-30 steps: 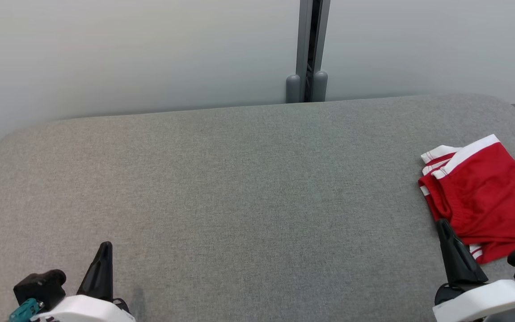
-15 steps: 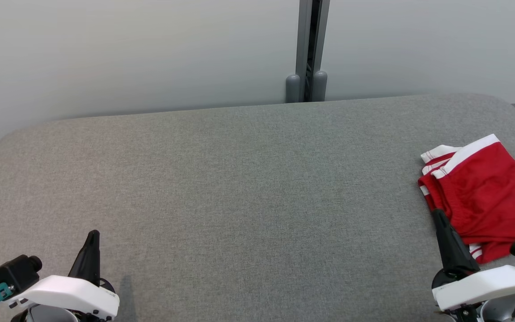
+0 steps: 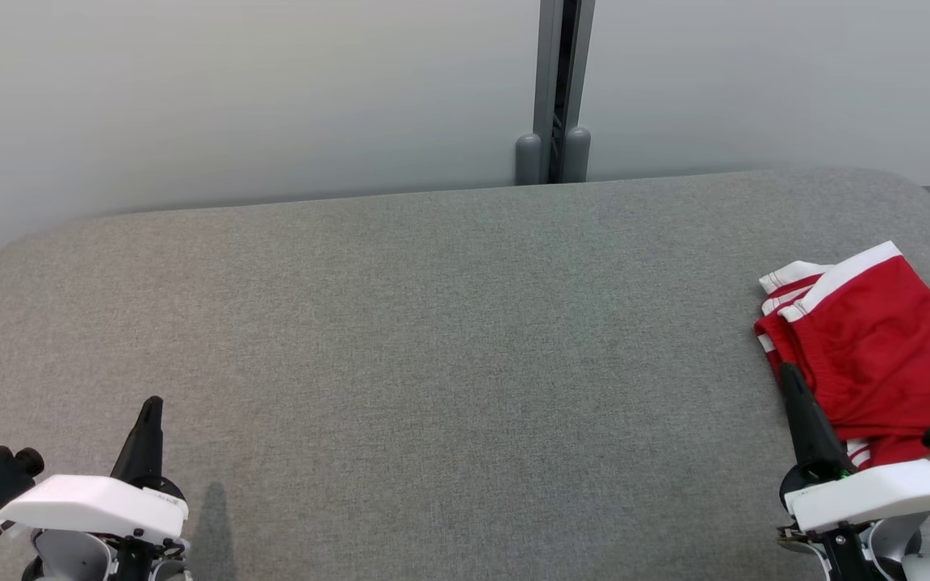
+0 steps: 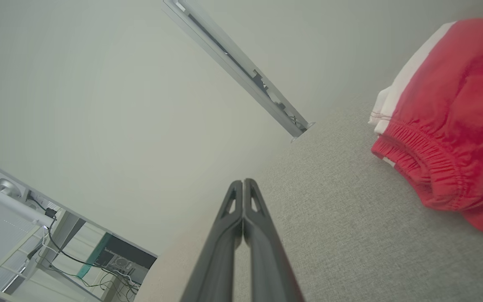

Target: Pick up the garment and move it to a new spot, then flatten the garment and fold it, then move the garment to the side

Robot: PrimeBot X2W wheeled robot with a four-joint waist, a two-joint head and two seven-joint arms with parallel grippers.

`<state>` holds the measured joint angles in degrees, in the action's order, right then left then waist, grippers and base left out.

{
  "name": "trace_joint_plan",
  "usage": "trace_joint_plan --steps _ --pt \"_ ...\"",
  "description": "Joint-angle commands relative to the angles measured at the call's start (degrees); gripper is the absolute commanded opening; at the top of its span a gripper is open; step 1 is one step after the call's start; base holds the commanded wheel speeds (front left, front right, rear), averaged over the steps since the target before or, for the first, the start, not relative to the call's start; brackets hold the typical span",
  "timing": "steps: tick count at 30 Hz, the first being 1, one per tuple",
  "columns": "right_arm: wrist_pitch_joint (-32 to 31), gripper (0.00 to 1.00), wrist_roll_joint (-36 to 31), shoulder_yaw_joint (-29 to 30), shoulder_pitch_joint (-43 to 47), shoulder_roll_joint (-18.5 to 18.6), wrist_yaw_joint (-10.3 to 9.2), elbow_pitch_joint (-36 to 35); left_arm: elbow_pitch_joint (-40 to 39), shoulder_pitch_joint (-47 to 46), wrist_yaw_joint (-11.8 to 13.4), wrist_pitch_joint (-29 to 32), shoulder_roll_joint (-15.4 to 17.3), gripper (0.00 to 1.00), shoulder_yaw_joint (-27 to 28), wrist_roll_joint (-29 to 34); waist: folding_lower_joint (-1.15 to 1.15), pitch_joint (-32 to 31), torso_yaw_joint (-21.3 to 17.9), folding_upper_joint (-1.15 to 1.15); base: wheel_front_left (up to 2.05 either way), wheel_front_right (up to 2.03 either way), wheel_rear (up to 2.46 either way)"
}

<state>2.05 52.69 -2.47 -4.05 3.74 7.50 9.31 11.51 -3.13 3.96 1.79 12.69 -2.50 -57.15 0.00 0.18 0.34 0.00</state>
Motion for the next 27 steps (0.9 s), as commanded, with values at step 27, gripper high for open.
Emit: trace_joint_plan --steps 27 --pt "1.1 0.0 18.4 -1.1 -6.7 -0.2 -0.01 6.2 5.6 -7.0 -5.3 5.3 -2.5 0.0 8.2 -15.2 0.0 0.1 -0.1 0.0 0.0 0.0 0.0"
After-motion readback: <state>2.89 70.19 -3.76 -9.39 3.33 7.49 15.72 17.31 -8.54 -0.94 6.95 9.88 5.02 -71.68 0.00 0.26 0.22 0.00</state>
